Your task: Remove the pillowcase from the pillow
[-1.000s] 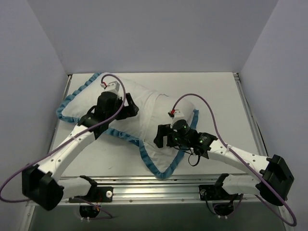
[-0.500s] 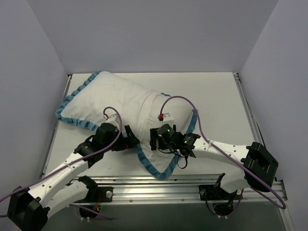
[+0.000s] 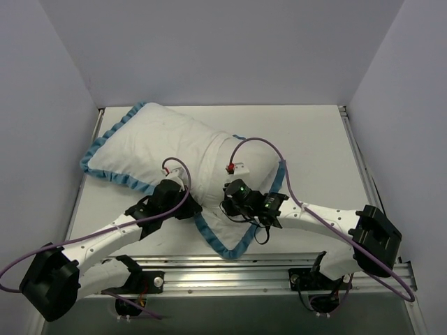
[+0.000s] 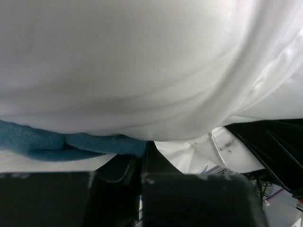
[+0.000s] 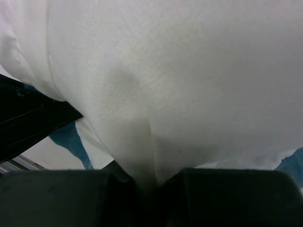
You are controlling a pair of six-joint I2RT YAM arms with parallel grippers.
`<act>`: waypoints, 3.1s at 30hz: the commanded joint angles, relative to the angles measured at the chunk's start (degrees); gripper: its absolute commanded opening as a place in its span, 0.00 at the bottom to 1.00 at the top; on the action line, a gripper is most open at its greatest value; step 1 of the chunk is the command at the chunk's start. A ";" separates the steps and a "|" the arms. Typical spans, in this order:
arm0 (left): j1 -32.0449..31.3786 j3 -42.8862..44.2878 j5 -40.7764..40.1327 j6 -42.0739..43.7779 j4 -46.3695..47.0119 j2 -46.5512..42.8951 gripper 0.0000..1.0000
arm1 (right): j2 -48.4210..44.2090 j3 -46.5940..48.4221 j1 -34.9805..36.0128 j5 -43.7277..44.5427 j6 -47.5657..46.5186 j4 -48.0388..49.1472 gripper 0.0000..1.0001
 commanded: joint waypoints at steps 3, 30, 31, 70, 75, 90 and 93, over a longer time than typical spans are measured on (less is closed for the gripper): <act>0.13 0.57 -9.43 0.23 -0.94 0.58 0.02 | -4.91 6.88 0.75 0.77 -1.37 -5.94 0.00; 14.55 13.65 -13.85 1.01 1.25 17.89 0.33 | -30.16 21.77 0.49 -22.32 -15.35 -35.34 0.26; 14.55 14.45 -13.23 1.54 0.47 18.07 0.37 | -29.54 20.27 0.58 -23.56 -15.35 -34.81 0.42; 9.19 48.47 -11.09 14.72 -26.24 17.56 0.94 | -16.78 6.72 -8.12 -17.69 -3.48 -10.45 0.82; 3.67 45.41 -13.66 24.01 -28.20 7.89 0.94 | -20.65 7.95 -10.22 -6.80 -2.96 -15.46 0.84; -33.96 44.86 -36.25 34.17 -37.32 23.69 0.94 | -35.15 -6.19 -22.01 -6.52 3.54 -17.84 0.95; -35.11 44.95 -38.88 28.91 -40.13 28.35 0.94 | -36.30 -8.65 -22.01 -8.27 3.54 -16.52 0.95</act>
